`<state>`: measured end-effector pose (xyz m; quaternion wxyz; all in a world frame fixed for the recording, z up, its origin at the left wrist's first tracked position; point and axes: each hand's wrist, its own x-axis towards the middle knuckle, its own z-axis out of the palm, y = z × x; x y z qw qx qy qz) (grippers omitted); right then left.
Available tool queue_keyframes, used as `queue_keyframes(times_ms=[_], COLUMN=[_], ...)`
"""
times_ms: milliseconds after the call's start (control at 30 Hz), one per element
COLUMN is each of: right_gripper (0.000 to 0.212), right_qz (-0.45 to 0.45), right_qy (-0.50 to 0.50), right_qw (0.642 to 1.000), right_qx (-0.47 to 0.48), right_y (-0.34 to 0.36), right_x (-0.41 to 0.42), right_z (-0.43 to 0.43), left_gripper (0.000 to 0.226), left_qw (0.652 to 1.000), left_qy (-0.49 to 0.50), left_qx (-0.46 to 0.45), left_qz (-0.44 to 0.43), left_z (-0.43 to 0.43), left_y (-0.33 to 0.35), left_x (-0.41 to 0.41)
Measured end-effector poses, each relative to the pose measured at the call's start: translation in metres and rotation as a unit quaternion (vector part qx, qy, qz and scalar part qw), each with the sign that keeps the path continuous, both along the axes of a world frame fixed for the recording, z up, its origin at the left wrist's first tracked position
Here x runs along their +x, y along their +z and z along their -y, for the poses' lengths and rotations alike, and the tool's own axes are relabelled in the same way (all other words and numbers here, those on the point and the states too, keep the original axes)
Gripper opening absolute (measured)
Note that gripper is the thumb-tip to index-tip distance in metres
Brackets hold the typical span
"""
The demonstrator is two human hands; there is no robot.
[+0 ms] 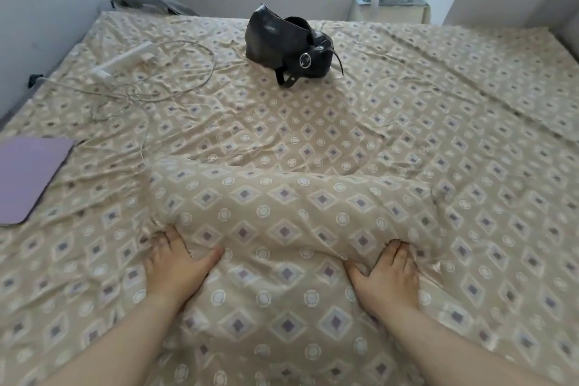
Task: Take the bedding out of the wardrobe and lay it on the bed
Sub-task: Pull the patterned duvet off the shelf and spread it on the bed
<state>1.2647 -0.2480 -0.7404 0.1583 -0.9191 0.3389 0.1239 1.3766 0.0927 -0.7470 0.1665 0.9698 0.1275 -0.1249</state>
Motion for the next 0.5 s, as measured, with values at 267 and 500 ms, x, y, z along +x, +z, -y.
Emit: queue_keyframes(times_ms=[267, 500], right_gripper=[0.117, 0.096], right_qz=[-0.02, 0.044], right_qy=[-0.011, 0.099], right_qw=[1.0, 0.991], right_qx=[0.019, 0.078], right_y=[0.027, 0.172], right_x=[0.001, 0.018], right_z=[-0.001, -0.025], left_gripper=[0.133, 0.107], left_qw=[0.999, 0.995], left_qy=[-0.003, -0.09], left_qx=[0.004, 0.001], left_qz=[-0.046, 0.052], left_z=[0.003, 0.007], left_y=[0.033, 0.171], left_x=[-0.003, -0.009])
